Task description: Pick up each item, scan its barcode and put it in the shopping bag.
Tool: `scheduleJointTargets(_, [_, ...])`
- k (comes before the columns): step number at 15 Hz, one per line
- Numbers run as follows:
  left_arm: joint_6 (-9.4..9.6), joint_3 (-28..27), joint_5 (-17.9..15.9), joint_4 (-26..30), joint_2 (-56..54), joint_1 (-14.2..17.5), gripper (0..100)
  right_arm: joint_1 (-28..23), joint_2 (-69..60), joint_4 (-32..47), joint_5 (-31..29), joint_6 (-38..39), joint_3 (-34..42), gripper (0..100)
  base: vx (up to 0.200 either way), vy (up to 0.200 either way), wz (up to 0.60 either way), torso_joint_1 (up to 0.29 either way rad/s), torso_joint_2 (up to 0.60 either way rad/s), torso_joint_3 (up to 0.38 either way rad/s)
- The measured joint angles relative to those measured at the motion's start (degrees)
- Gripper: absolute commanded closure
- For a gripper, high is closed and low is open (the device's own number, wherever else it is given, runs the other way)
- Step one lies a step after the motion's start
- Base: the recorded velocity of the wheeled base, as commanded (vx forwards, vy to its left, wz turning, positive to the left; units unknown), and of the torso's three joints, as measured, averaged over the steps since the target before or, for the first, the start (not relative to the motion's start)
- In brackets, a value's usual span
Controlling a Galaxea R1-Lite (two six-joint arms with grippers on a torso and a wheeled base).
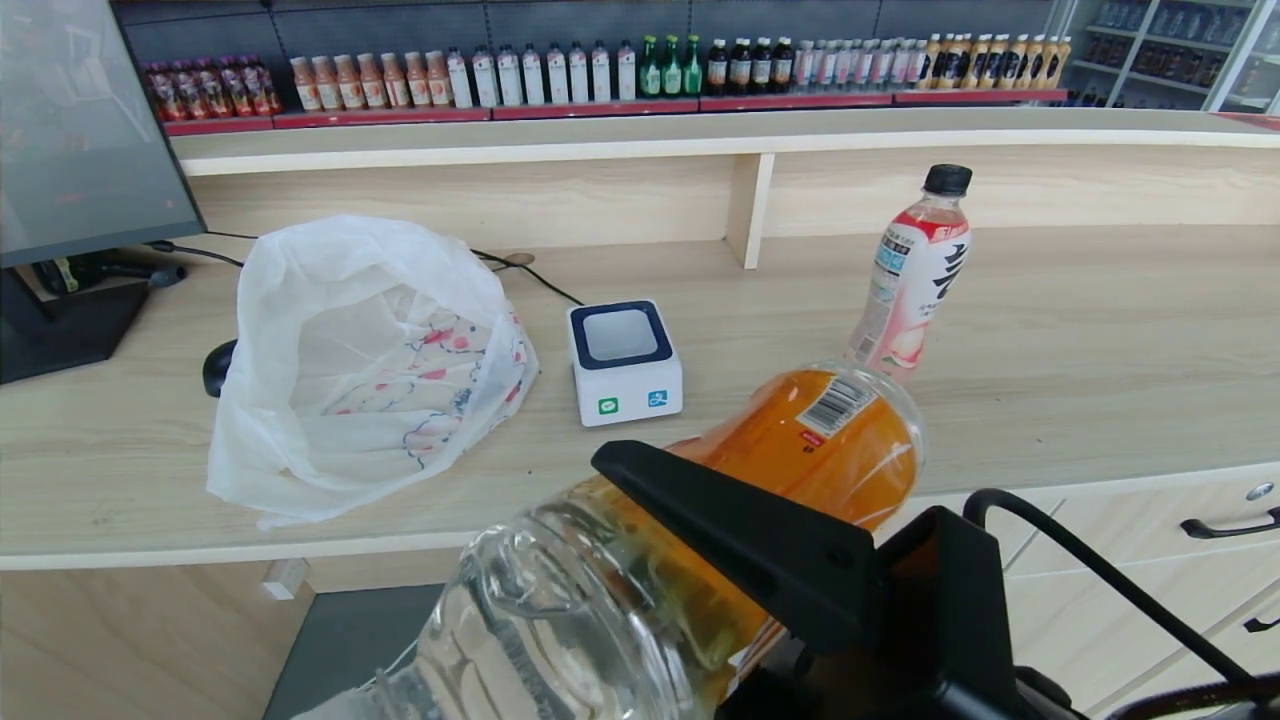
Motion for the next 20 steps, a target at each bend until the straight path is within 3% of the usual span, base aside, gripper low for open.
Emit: scheduleJointTargets(20, [-0.02,0.00,0.00,0.00,0.00,0.00,0,-0.09,0.38,-0.05,2.02,-2.51,-0.88,100,0.000,0.000,0.00,0.000,0.00,0.000])
